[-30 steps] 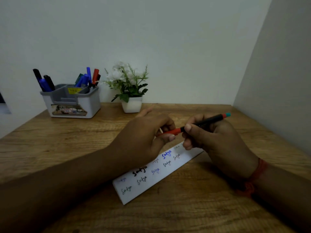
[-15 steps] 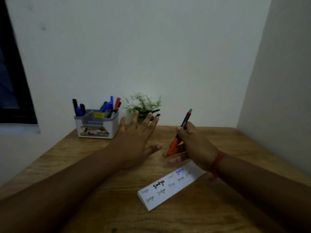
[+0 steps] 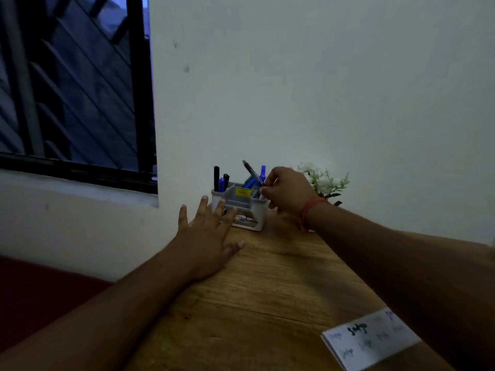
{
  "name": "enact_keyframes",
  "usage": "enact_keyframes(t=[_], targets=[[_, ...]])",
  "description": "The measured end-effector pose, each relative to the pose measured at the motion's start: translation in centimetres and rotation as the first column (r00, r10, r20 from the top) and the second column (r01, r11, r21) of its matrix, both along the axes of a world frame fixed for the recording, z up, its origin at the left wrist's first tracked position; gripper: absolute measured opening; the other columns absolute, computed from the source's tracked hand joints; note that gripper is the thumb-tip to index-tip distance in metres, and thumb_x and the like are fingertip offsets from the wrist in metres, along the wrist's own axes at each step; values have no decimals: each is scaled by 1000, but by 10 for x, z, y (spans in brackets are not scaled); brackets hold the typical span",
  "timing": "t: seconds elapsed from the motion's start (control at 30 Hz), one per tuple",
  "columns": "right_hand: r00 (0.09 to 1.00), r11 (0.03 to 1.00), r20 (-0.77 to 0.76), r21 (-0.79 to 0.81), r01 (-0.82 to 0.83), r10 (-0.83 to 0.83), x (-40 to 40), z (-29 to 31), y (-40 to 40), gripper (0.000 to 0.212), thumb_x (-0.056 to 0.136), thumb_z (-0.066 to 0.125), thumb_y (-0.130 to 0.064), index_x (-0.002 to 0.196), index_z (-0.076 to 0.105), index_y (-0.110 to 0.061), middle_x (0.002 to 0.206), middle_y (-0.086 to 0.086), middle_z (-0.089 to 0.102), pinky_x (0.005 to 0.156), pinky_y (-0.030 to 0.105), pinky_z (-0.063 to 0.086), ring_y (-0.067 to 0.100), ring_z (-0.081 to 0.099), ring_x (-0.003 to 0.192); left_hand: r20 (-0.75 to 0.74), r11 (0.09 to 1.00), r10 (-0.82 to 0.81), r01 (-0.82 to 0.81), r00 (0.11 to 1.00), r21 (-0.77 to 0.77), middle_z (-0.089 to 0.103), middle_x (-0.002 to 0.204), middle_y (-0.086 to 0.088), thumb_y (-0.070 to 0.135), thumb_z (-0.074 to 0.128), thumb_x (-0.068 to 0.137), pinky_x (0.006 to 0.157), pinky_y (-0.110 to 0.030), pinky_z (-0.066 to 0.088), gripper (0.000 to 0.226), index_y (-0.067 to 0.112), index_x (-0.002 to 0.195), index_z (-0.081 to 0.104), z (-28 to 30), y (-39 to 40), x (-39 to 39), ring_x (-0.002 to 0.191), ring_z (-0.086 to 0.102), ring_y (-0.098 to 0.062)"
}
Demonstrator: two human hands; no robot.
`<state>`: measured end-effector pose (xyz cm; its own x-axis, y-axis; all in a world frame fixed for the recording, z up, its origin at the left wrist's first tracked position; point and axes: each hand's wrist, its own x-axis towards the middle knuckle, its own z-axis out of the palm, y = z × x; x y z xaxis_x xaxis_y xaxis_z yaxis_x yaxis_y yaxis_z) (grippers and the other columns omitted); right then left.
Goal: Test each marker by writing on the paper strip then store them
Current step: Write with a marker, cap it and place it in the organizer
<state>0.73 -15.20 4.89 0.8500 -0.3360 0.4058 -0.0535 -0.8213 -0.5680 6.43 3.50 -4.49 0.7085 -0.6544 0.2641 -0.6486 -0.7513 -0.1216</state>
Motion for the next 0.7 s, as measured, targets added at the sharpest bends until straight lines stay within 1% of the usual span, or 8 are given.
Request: enact_keyframes(t=[0.03, 0.1, 0.13, 0.23, 0.33, 0.47, 0.57, 0.7], targets=[[1000, 996, 2, -89, 15, -15, 11, 4, 3, 13, 91, 68, -16, 97, 66, -4, 91, 14, 73, 61, 34, 60, 27, 73, 78, 8, 1000, -6, 6, 1000, 0, -24, 159, 0, 78, -6, 77, 111, -65, -10, 85, 36, 149, -20, 0, -1, 0, 143, -28, -29], [999, 963, -10, -267, 47, -51, 29, 12, 7, 16, 92, 66, -18, 96, 71, -4, 95, 13, 73, 75, 33, 58, 27, 70, 89, 29, 999, -34, 34, 999, 2, -24, 159, 0, 76, 0, 82, 110, -66, -10, 81, 35, 149, -19, -2, -4, 0, 144, -27, -30], [998, 947, -8, -316, 55, -60, 36, 15, 8, 17, 92, 66, -19, 96, 72, -4, 97, 13, 74, 78, 34, 57, 27, 69, 91, 37, 999, -48, 48, 998, 3, -24, 159, 0, 77, 0, 82, 110, -67, -9, 81, 36, 149, -19, -3, -4, 0, 144, -27, -30], [998, 918, -2, -392, 55, -61, 55, 21, 11, 16, 92, 67, -18, 97, 74, -5, 101, 14, 74, 84, 35, 58, 27, 69, 94, 57, 998, -62, 61, 996, 16, -23, 159, 0, 76, 0, 83, 109, -67, -9, 80, 36, 150, -18, -6, -4, 1, 144, -25, -31], [998, 896, -30, -443, 32, -51, 66, 29, 16, 18, 93, 65, -13, 103, 75, -3, 108, 15, 73, 91, 36, 55, 28, 67, 101, 61, 998, -68, 68, 996, 6, -24, 159, 0, 76, 5, 86, 109, -67, -11, 79, 36, 149, -19, -4, -6, 1, 144, -27, -31], [1000, 869, -28, -494, -6, -10, 76, 36, 27, 23, 92, 62, -2, 112, 73, -4, 119, 14, 68, 99, 34, 50, 27, 62, 113, 65, 998, -68, 68, 996, 6, -24, 159, 0, 77, 5, 85, 108, -67, -13, 80, 36, 150, -18, -5, -9, 2, 143, -28, -32], [1000, 877, -21, -480, -22, 13, 84, 36, 35, 27, 90, 59, 4, 113, 69, -4, 120, 13, 67, 99, 34, 50, 27, 61, 113, 65, 998, -57, 56, 996, 14, -24, 159, -1, 77, 5, 85, 107, -68, -14, 79, 37, 149, -19, -4, -9, 3, 143, -29, -32], [999, 894, -16, -446, -37, 33, 92, 30, 39, 29, 90, 55, 5, 114, 64, -7, 118, 11, 65, 95, 33, 50, 27, 58, 113, 41, 999, -45, 45, 998, 12, -25, 159, -1, 76, 7, 86, 108, -68, -14, 79, 37, 150, -17, 1, -8, 1, 143, -28, -32]])
